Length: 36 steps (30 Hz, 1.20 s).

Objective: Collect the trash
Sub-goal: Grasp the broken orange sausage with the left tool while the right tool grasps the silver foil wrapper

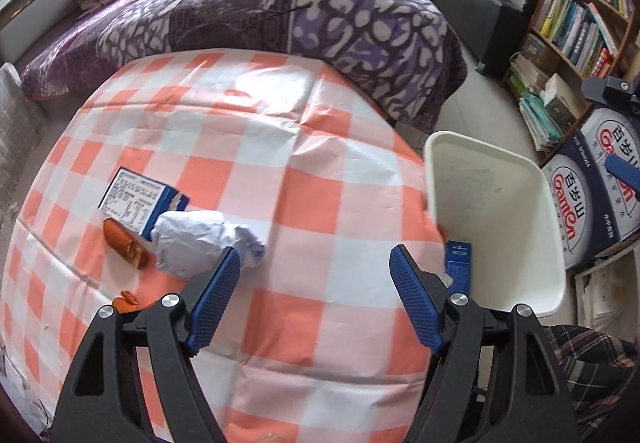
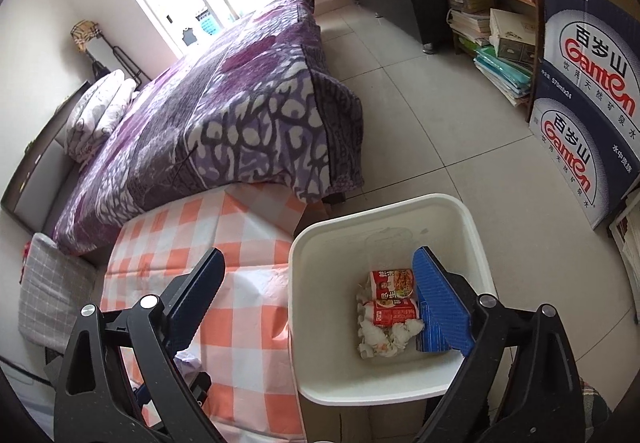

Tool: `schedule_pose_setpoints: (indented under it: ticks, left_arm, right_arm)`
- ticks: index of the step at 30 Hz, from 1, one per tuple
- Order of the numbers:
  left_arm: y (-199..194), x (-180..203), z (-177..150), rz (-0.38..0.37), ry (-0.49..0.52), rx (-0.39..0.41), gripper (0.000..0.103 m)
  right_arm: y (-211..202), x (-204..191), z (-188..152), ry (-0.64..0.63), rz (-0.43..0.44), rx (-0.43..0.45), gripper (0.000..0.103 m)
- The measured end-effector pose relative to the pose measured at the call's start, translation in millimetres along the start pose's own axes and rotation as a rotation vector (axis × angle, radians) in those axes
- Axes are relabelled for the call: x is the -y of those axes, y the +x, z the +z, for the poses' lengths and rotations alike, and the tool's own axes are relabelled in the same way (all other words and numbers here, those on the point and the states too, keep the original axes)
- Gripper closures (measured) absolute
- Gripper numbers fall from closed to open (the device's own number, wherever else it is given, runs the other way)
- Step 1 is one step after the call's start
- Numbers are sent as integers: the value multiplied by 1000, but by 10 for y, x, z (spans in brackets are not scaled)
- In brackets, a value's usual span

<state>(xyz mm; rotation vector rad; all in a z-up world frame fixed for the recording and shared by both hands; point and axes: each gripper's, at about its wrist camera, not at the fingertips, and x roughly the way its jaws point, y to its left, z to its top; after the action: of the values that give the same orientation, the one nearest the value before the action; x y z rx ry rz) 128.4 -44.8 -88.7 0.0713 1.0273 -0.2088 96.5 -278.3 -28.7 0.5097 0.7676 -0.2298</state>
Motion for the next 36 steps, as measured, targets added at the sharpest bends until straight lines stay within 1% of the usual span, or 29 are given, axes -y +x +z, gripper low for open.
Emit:
schedule_pose_setpoints:
  ticks: [4,6,9,12,14,16,18,19,24,25,26,27,30,31,36]
  left_arm:
    - [-5,-389,-41,57,-48,-22,28]
    - [-12,-568,-45,80,-50,-63,28]
    - [27,-851,-104,81,-45,-142,28]
    - [203,-1103,-225,66,-44,-262,28]
    - [305,-1281,-323,69,-92,-295,28]
    - [395,-1444,-395,46,-167,-320,28]
    - [429,-1556,-429,4,-228,-323,28]
    - [433,-1585,-431,-8,-241,-318,28]
    - [450,-1652,-434,-17,-267,-295,29]
    - [466,-1660,-436,-13,-262,-301,35]
    - [457,-1646,-431,5,-242,-301,37]
    - [442,-1634,-438,21,-224,-298,43]
    - [406,-1688,-449,35,-219,-289,55]
    - [393,-1707,-456,36,-218,-287,57]
    - [303,-1901,-507,59,-244,-283,60]
  right_arm:
    - [97,-267,-106,-78,1,-34,12]
    - [146,-411,-166,-124,4,-51,12]
    - [228,-635,-261,-208,7,-78,12]
    - [338,-865,-389,-305,25,-119,12]
    - [414,-1014,-499,-368,30,-144,12]
    - [482,-1157,-614,-430,35,-169,12]
    - [538,-1284,-719,-480,40,-184,12]
    - [557,-1345,-771,-507,40,-186,12]
    - [651,-1608,-971,-650,58,-178,12]
    - [667,-1659,-1010,-681,64,-173,12]
    - [685,-1702,-1045,-706,70,-171,12]
    - [710,-1752,-1081,-731,78,-173,12]
    - [785,-1876,-1180,-792,108,-190,12]
    - [811,-1919,-1219,-816,118,-197,12]
    - [914,-2108,-1442,-940,150,-223,12]
